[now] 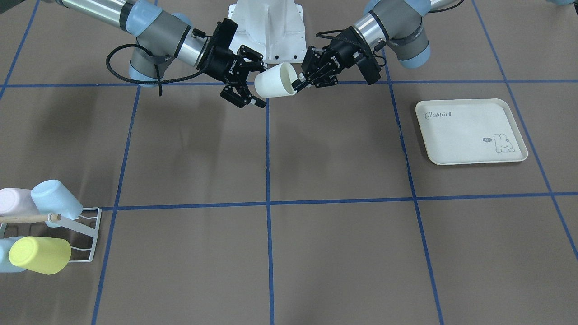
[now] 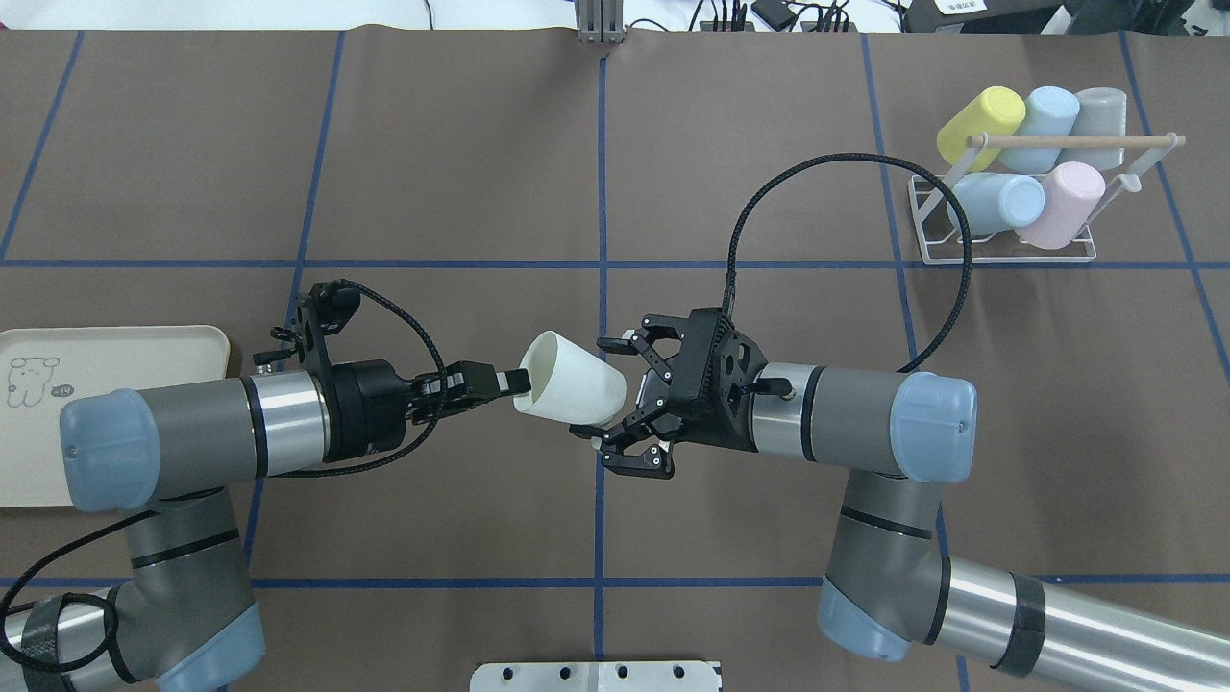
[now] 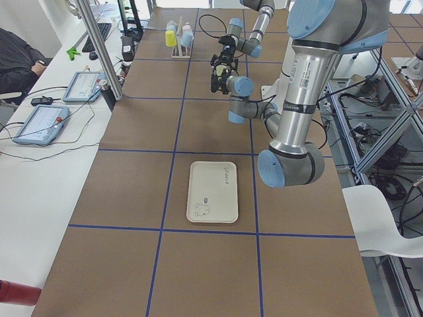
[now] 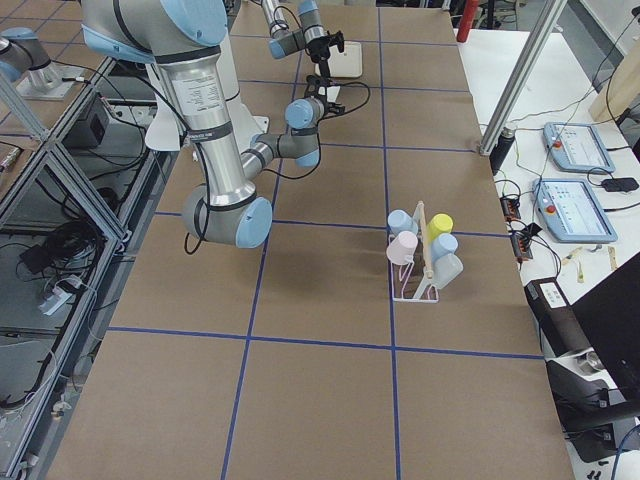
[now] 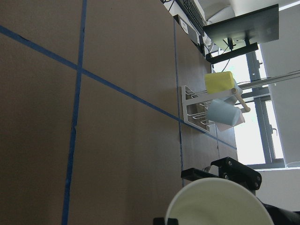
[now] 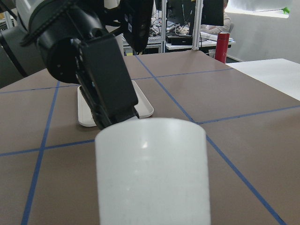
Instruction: Transfer IKEA cup to right arm and place on rack
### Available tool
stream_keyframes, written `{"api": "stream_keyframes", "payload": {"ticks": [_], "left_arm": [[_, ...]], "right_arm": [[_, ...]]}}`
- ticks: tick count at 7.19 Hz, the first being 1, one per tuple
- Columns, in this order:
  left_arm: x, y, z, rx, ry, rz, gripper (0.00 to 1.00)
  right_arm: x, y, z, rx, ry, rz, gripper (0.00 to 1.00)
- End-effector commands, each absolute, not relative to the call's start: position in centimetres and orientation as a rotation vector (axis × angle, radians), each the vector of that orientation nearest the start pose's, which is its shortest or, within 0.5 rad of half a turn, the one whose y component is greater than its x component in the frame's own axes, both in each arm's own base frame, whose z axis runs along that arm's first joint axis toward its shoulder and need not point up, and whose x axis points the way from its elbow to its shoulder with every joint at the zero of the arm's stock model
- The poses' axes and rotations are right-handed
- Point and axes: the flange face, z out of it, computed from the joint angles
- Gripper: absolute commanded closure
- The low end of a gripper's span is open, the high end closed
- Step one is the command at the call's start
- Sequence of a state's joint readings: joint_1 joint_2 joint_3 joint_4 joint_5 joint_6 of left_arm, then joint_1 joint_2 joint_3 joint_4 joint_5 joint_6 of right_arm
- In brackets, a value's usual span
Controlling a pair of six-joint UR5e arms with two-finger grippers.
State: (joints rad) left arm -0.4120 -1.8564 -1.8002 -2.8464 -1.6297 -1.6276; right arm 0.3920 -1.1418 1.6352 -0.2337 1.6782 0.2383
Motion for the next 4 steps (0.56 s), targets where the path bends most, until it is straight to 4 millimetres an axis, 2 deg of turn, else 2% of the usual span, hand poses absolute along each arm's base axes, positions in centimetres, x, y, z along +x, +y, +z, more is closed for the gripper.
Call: {"api": "stream_keyframes", "payload": {"ticks": [1,2,3,4], "left_arm": [[44.09,-33.13,25.86,0.276,1.777,-0.283,1.0],[44.09,-33.13,25.86,0.276,1.777,-0.283,1.0],[44.09,-33.13,25.86,0.276,1.777,-0.283,1.0],[44.11,-33.12,25.78,0.276,1.779,-0.28,0.91]], "right_arm": [[-50.08,-33.92,24.11,1.388,-1.295,-0.751,0.16],[-50.06,-33.91,24.1,1.389,-1.296,-0.75,0.28],[-50.02,-33.89,24.04,1.39,-1.297,-0.75,0.46],[-50.02,-33.88,24.04,1.389,-1.297,-0.751,0.61]]}}
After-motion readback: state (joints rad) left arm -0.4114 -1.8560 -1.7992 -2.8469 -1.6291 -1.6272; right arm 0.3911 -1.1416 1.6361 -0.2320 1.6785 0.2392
